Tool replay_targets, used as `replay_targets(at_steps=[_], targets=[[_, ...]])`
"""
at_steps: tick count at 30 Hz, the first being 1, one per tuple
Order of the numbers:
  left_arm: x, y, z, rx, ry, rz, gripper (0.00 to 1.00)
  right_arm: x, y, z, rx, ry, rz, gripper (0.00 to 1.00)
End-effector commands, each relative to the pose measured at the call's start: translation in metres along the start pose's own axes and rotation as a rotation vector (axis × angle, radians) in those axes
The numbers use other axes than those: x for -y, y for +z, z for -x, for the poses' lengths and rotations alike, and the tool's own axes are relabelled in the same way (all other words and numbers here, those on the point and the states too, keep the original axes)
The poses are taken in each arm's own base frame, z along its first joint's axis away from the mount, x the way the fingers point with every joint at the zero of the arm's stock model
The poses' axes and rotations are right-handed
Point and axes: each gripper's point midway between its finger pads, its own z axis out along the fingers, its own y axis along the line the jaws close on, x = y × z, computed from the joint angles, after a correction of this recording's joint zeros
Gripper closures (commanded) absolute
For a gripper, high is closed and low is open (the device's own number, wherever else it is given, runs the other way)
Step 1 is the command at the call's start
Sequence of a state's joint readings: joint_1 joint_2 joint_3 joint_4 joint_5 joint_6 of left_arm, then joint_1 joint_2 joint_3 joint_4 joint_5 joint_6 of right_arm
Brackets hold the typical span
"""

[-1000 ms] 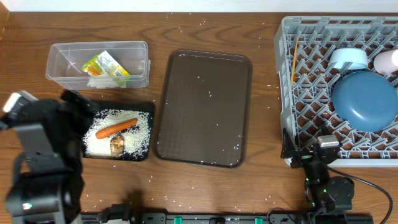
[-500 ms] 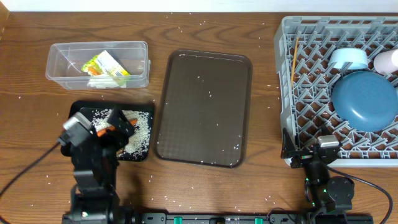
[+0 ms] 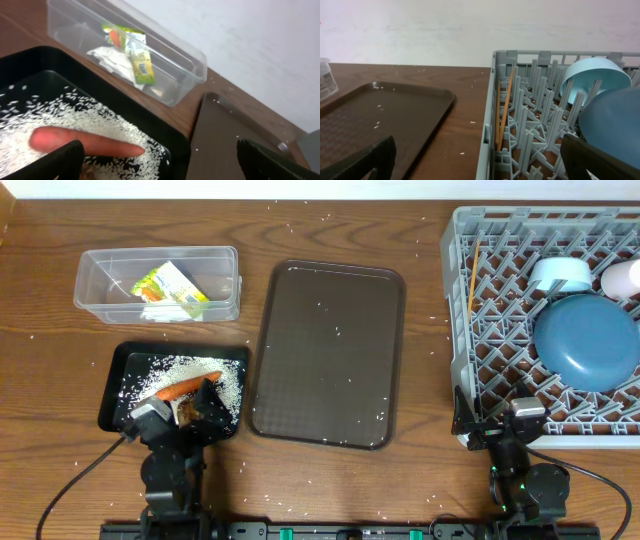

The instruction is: Sort waste into correct bins and load items into the dishwasher rack

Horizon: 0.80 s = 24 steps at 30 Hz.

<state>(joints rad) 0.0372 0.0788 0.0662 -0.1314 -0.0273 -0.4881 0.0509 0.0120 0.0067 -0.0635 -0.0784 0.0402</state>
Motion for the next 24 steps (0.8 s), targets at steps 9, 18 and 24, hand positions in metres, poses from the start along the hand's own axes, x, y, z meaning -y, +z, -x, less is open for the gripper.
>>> replay_targets(at_steps=[9,18,24], targets=[[0.0132,0.0008,-0.0043,0.042,0.236,-0.104,0.02,0.0021,-0.0004,-0.0002,0.001,-0.011,-0.008,0.01],[0.0036,0.0014,-0.0005,0.064,0.420,-0.041,0.02,0.0021,-0.0004,-0.0002,0.001,-0.011,-0.008,0.01],[0.0038,0.0014,-0.0008,0.065,0.507,-0.040,0.02,0.0021,-0.0004,-0.0001,0.001,-0.011,-0.008,0.01]])
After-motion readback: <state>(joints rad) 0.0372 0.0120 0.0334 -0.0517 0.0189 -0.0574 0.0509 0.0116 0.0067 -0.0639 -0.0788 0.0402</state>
